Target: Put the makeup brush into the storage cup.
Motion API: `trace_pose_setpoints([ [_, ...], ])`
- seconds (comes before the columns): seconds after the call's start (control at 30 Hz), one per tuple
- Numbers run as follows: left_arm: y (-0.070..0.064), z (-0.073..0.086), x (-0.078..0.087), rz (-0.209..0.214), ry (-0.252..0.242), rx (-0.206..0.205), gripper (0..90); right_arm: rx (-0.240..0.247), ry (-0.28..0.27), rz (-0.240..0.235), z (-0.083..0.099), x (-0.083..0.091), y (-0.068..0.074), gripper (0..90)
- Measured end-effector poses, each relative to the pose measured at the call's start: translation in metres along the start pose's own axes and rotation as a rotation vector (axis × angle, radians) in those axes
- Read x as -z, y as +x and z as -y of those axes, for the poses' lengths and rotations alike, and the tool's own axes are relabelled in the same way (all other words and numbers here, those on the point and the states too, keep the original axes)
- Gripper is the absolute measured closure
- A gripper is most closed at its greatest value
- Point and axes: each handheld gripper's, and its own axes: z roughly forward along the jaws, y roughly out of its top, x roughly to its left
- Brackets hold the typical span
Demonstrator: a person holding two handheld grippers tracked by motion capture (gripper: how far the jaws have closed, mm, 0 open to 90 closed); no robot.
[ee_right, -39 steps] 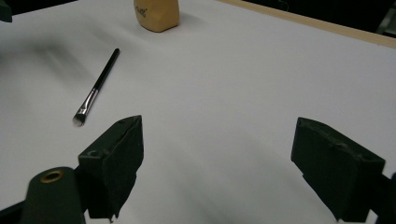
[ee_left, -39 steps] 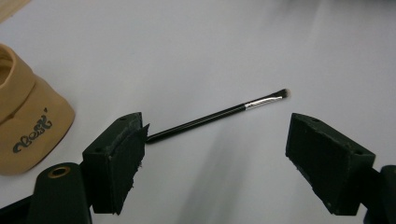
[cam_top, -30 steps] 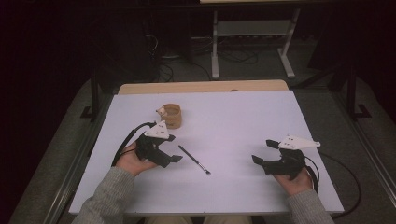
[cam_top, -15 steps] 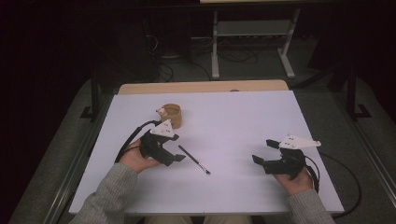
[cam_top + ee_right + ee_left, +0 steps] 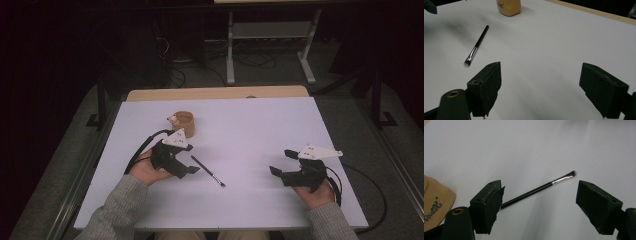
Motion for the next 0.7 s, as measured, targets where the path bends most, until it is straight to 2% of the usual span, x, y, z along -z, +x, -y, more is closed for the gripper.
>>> trace_pose_setpoints([
  [0.37, 0.002, -0.003, -0.011, 0.027, 0.025, -0.016, 22.0, 0.004, 0.001, -0.003, 0.000, 0.001, 0.000, 16.8],
  [0.7, 0.007, -0.007, -0.022, 0.060, 0.059, -0.070, 26.2, 0.005, 0.006, -0.007, 0.000, 0.000, 0.001, 16.8],
])
